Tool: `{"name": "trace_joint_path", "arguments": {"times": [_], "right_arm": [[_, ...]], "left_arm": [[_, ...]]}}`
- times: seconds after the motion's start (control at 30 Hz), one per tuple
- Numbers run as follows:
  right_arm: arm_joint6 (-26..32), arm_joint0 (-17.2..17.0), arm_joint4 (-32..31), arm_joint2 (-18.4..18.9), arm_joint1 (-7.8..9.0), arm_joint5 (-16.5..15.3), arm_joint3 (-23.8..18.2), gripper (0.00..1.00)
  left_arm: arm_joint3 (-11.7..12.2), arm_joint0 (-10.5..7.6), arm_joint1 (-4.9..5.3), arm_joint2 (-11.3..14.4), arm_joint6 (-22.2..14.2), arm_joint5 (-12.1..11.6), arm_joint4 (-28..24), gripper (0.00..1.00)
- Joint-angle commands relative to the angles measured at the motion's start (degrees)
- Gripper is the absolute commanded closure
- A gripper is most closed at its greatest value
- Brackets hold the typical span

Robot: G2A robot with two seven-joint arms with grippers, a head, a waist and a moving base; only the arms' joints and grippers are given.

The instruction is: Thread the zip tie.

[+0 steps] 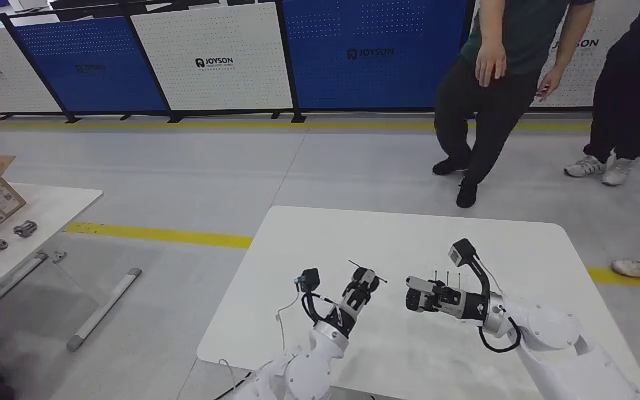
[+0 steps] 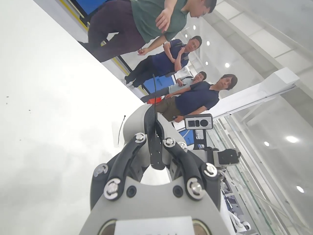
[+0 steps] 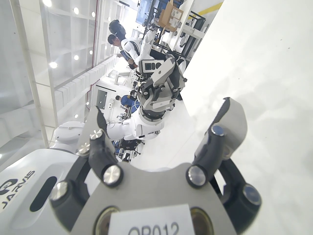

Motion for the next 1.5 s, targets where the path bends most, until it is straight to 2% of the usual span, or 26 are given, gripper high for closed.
{"name": "trace_joint_path", "arguments": {"times": [0.0,0.2,0.3,0.43,0.57,0.67,0.7,0.73,1.1,1.27,1.37,1.47], "right_arm": [[0.0,0.0,0.0,0.0,0.0,0.0,0.0,0.0],[-0.2,-0.1,-0.1,0.0,0.0,0.0,-0.1,0.0],[0.9,-0.1,-2.1,1.4,0.46,0.6,-1.1,0.0],[6.2,0.7,-6.1,5.1,1.88,4.7,-2.4,0.0],[11.1,1.2,-11.1,8.1,3.26,10.3,-4.1,0.0],[11.4,2.6,-19.4,7.5,3.77,14.5,-4.8,0.0],[10.5,3.3,-21.3,6.8,3.72,16.7,-4.8,0.0],[9.9,3.6,-20.9,6.3,3.55,17.4,-4.8,0.0],[8.7,3.5,-21.0,6.2,3.49,17.5,-4.9,0.0],[6.7,3.6,-28.0,7.8,4.29,18.7,-7.6,0.0],[8.4,4.6,-32.9,8.5,4.89,21.4,-8.8,0.0],[11.0,6.5,-37.0,7.3,5.03,23.5,-8.5,0.0]], "left_arm": [[1.1,-0.87,-0.49,1.2,0.7,0.2,-0.6,1.0],[1.1,-0.87,-0.49,1.2,0.7,0.2,-0.6,1.0],[1.1,-0.87,-0.49,1.2,0.7,0.2,-0.6,1.0],[1.1,-0.87,-0.49,1.2,0.7,0.2,-0.6,1.0],[1.1,-0.87,-0.49,1.2,0.7,0.2,-0.6,1.0],[1.1,-0.87,-0.49,1.2,0.7,0.2,-0.6,1.0],[1.1,-0.87,-0.49,1.2,0.7,0.2,-0.6,1.0],[1.1,-0.87,-0.49,1.2,0.7,0.2,-0.6,1.0],[1.1,-0.87,-0.49,1.2,0.7,0.2,-0.6,1.0],[1.1,-0.87,-0.49,1.2,0.7,0.2,-0.6,1.0],[1.1,-0.87,-0.49,1.2,0.7,0.2,-0.6,1.0],[1.1,-0.87,-0.49,1.2,0.7,0.2,-0.6,1.0]]}}
